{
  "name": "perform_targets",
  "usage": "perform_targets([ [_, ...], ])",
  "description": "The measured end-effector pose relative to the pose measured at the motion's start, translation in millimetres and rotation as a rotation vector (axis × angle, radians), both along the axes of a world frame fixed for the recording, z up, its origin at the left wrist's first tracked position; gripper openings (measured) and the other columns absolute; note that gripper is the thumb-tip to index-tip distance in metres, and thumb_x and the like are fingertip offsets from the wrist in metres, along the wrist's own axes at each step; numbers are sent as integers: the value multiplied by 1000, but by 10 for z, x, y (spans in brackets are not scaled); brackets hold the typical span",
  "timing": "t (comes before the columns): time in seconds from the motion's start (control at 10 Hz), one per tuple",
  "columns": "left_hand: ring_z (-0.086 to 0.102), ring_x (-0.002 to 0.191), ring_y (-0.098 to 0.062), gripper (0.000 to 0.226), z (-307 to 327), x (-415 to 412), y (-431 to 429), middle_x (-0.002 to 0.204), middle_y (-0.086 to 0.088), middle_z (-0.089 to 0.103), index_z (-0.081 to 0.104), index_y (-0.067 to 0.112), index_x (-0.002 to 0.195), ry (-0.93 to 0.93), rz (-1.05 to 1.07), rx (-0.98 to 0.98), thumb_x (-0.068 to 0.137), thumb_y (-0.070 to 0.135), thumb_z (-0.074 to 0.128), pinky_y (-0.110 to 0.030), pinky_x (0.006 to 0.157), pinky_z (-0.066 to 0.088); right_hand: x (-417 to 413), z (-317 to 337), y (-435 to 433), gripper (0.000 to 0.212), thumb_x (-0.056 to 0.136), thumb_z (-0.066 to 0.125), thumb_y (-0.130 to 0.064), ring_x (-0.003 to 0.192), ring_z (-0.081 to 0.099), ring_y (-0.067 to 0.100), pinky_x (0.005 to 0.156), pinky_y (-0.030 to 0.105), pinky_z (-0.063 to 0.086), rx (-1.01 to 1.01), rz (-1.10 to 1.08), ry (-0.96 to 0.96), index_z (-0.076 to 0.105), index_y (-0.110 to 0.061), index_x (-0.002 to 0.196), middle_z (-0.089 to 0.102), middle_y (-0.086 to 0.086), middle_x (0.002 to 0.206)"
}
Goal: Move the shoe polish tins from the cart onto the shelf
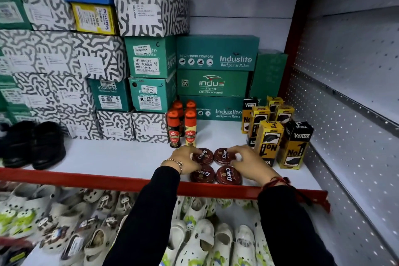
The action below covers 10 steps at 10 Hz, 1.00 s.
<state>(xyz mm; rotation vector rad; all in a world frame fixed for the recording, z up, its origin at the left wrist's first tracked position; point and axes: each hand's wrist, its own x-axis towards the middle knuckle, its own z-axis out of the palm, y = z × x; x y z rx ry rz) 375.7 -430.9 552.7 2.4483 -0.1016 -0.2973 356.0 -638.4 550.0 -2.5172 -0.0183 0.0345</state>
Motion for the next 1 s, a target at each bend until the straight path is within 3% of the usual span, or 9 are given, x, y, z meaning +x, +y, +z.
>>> perform_targets([
  [0.1,26,149,-18,63,-14,12,-81,162,0,23,43,25,145,22,-210,30,87,8,57,-25,119,22,2,-12,68,61,90,48,-3,132,44,10,113,28,31,-28,216,118,39,-17,148,18,-1,163],
  [0.2,28,148,-18,66,-69,53,-88,161,-1,25,39,27,148,44,-248,50,87,8,55,-25,121,23,14,-58,75,65,90,47,-4,147,29,17,121,32,23,-71,221,174,32,-18,152,14,-2,165],
  [0.3,32,146,-19,67,-117,114,-56,159,-2,28,38,30,148,61,-253,47,86,11,57,-29,121,27,18,-67,54,66,91,47,-7,151,20,18,124,31,18,-94,188,193,30,-21,153,17,-1,165],
  [0.5,31,146,-21,68,-167,178,-21,160,-3,27,37,31,148,62,-288,63,86,15,60,-34,122,27,-24,-20,55,66,94,47,-13,148,30,18,116,27,28,-139,189,208,24,-23,155,14,-5,165],
  [0.9,34,145,-20,67,-174,164,-43,159,0,30,37,34,148,16,-349,111,86,15,58,-32,121,28,-43,24,82,59,92,57,-21,139,40,20,111,25,32,-222,151,172,37,-15,147,31,2,154],
  [1.0,31,146,-18,64,-118,124,-46,160,0,30,41,31,146,-17,-334,52,86,16,60,-32,122,26,-83,104,116,56,94,54,-20,141,38,19,113,25,30,-206,136,69,38,-14,147,32,2,156],
])
